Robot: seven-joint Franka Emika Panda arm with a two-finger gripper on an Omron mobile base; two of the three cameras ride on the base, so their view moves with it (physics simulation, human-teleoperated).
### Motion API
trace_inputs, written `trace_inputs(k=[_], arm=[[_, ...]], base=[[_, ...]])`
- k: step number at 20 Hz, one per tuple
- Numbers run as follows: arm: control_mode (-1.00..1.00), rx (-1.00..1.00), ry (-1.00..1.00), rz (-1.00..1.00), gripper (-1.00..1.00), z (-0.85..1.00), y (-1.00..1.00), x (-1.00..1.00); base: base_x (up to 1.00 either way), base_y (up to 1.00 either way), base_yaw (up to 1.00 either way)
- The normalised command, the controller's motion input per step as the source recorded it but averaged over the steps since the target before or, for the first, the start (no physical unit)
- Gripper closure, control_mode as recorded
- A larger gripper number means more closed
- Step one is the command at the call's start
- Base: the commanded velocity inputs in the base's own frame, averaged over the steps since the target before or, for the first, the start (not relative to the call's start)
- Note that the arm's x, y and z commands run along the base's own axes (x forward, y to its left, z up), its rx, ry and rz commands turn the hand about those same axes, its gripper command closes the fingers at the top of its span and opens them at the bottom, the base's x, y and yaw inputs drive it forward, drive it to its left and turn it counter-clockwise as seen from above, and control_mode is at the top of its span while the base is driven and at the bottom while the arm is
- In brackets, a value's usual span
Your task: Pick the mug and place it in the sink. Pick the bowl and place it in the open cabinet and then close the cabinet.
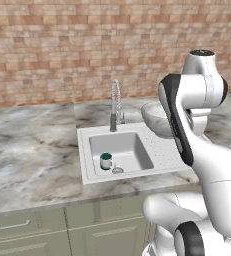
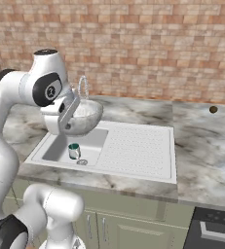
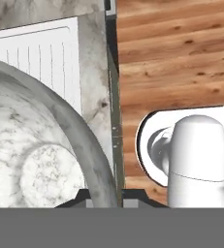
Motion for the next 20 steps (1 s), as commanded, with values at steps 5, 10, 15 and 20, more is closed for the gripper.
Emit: trace_inputs(k=[5, 10, 15, 20], arm=[[-1.00, 0.00, 0.00, -0.21, 1.00, -0.19, -0.33, -0.05], [1.00, 0.00, 0.00, -0.06, 1.00, -0.01, -0.06, -0.01], [1.00, 0.00, 0.00, 0.00, 1.00, 0.00, 0.00, 0.00], [1.00, 0.00, 0.00, 0.00, 1.00, 0.00, 0.00, 0.00]], base=[[0.00, 0.00, 0.00], [0.00, -0.30, -0.41], [0.00, -0.11, -0.92], [0.00, 0.00, -1.00]])
